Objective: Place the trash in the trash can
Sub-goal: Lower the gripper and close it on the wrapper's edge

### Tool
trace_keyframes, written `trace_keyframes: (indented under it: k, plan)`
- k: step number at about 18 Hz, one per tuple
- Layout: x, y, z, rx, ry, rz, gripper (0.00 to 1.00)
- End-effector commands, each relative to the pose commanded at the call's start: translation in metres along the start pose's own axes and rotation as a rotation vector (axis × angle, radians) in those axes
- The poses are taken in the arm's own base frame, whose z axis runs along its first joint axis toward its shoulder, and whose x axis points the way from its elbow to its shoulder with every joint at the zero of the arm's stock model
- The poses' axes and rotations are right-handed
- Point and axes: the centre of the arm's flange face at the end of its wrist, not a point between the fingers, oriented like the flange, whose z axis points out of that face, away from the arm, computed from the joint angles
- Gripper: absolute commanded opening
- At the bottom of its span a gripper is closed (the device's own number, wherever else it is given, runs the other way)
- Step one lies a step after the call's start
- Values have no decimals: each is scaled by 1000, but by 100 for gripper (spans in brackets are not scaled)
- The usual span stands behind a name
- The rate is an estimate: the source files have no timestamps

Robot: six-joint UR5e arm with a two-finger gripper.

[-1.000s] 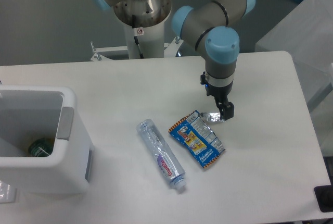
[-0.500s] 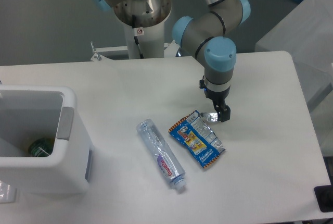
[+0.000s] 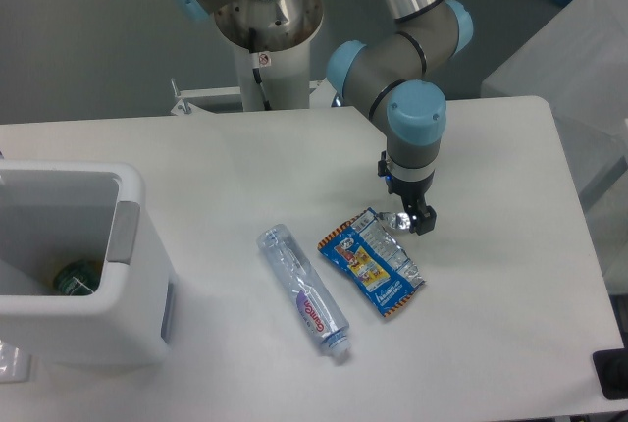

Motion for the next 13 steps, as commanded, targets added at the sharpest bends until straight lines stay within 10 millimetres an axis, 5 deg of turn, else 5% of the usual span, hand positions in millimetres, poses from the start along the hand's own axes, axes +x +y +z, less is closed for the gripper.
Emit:
trace_keyframes:
  k: [13]
  plan:
    - [-14,-23,-16,-7,-30,-116,6]
